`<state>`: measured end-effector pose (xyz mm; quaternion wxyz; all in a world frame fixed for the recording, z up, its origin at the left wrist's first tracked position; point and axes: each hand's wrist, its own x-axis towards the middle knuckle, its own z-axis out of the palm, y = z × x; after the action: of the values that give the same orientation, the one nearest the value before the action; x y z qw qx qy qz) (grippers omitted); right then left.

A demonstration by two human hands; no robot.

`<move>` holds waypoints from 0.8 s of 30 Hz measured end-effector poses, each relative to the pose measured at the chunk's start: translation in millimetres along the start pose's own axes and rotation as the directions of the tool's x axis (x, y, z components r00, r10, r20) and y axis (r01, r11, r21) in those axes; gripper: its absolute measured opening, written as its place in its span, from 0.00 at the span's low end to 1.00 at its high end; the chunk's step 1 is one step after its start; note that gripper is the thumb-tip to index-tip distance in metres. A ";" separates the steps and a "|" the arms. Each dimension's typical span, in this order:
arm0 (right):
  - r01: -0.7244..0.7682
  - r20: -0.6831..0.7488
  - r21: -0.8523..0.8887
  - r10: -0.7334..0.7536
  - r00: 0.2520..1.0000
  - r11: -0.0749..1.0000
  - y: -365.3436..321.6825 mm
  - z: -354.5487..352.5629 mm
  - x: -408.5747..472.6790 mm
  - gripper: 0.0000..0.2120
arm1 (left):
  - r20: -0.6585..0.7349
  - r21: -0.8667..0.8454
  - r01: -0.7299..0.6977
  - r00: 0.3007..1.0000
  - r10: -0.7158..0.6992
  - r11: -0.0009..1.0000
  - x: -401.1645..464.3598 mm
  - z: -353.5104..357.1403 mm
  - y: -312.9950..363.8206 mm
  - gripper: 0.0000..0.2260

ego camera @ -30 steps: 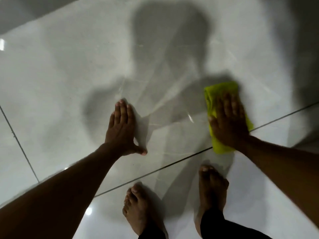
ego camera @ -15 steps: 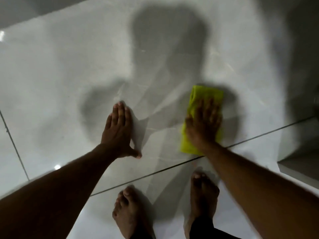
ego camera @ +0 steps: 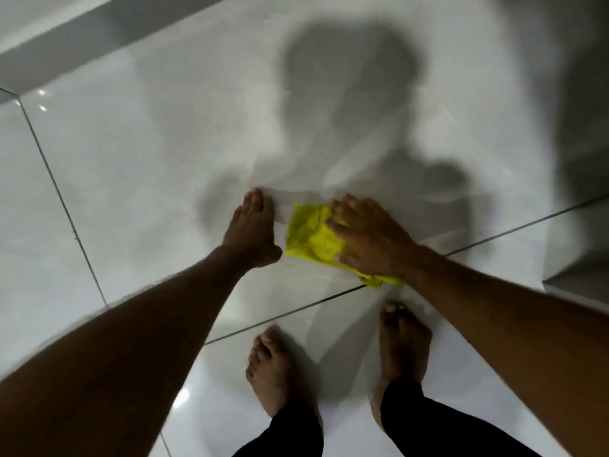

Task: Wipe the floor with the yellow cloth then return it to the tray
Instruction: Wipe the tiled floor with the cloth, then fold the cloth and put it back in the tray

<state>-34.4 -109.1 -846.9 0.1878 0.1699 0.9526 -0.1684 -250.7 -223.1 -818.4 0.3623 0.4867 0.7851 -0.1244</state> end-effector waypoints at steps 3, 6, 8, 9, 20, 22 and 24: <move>-0.582 -0.144 0.417 0.683 0.716 0.698 -20.0 12.7 -26.7 0.36 | -0.172 -0.202 0.105 0.975 -0.141 0.974 -4.8 11.3 24.8 0.26; -0.736 0.105 0.578 0.863 0.495 0.352 -25.1 21.8 -36.4 0.36 | -0.077 -0.480 0.235 0.949 -0.307 0.845 -3.0 17.9 39.2 0.20; -0.717 0.174 0.634 0.849 0.499 0.291 -22.2 21.6 -28.3 0.29 | 0.050 -0.572 0.289 0.946 -0.319 0.767 -1.0 17.3 42.1 0.17; -0.707 0.207 0.656 0.838 0.504 0.264 -20.6 19.1 -21.2 0.24 | 0.085 -0.598 0.280 0.954 -0.289 0.751 -1.1 13.1 43.2 0.14; -0.281 0.493 0.870 0.694 0.525 -0.405 -91.5 -216.4 -99.1 0.18 | 0.255 -0.824 0.275 0.961 -0.110 0.495 -178.2 -203.0 41.7 0.15; -0.250 0.483 0.871 0.647 0.590 -0.423 -109.2 -305.5 -146.4 0.24 | 0.255 -0.845 0.274 0.961 -0.104 0.459 -244.6 -266.7 50.2 0.16; -0.213 0.444 0.886 0.617 0.650 -0.413 -117.8 -391.8 -189.4 0.25 | 0.228 -0.875 0.235 0.971 -0.068 0.424 -302.8 -327.1 62.9 0.15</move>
<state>-32.7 -112.0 -396.0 -0.0909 0.6282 0.3331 -0.6972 -263.6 -216.8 -368.5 0.6125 0.1365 0.7407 0.2400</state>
